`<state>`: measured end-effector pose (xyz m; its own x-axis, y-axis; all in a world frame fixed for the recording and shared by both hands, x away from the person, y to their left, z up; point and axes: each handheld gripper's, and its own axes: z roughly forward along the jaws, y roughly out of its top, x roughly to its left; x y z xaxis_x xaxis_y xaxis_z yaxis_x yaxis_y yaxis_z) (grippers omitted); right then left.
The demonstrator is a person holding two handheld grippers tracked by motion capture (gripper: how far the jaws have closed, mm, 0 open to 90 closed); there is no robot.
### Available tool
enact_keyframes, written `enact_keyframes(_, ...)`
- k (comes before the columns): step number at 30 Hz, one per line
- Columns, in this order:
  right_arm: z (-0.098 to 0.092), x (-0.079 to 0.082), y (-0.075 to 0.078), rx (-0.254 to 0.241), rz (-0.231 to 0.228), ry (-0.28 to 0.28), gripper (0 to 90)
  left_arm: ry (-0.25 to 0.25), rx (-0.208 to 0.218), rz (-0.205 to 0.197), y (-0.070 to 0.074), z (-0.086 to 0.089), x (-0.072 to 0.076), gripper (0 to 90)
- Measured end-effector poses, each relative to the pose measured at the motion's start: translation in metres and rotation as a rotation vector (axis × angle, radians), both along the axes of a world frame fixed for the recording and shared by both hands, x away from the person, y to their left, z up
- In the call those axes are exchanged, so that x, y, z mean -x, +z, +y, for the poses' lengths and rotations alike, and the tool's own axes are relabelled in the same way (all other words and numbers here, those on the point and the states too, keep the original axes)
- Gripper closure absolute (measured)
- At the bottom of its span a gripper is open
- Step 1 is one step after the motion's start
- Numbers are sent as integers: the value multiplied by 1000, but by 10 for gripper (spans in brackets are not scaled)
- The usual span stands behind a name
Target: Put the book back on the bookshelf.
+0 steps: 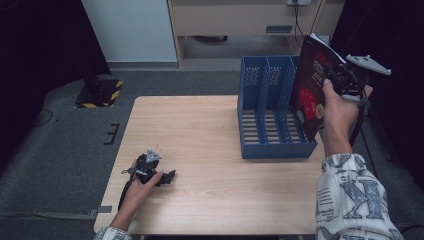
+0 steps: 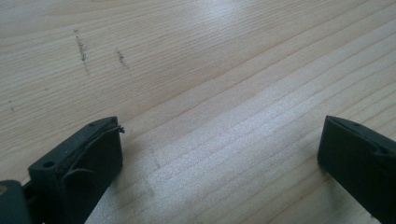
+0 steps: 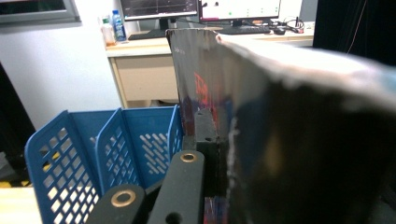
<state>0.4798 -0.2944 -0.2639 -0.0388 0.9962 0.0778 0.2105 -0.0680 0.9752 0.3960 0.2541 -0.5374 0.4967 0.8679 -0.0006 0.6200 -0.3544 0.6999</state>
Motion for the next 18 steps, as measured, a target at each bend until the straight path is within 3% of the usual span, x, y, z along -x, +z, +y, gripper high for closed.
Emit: enact_keyframes(18, 4, -15, -15, 14, -27, -26, 870, 1, 0, 0, 0, 0, 0, 0)
